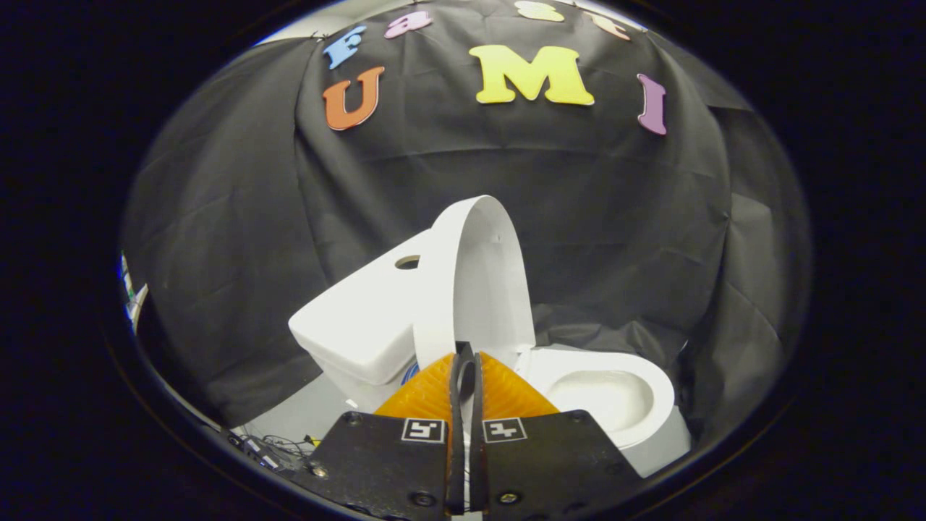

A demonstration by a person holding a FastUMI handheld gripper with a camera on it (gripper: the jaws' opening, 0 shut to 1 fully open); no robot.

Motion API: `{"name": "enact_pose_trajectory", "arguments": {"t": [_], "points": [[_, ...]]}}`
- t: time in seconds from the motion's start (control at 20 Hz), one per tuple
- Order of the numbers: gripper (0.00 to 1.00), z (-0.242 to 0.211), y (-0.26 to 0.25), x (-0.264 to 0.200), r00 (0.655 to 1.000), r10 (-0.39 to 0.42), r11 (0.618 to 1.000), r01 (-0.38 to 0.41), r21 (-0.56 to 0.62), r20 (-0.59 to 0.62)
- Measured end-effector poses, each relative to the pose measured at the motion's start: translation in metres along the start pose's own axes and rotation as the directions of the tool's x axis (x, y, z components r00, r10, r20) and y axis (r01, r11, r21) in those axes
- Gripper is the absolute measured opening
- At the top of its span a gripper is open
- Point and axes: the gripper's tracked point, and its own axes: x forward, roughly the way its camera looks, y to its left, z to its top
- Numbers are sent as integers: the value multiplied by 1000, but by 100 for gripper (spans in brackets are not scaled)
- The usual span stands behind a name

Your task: Open the toilet lid.

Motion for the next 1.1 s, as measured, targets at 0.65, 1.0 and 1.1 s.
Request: {"name": "enact_pose_trajectory", "arguments": {"t": [0.65,1.0,1.1], "points": [[25,-12,17,0,999,50,994,-52,-93,-23],[69,1,-6,-52,993,92,994,-88,-67,67],[70,1,-18,-69,990,102,993,-96,-61,97]]}}
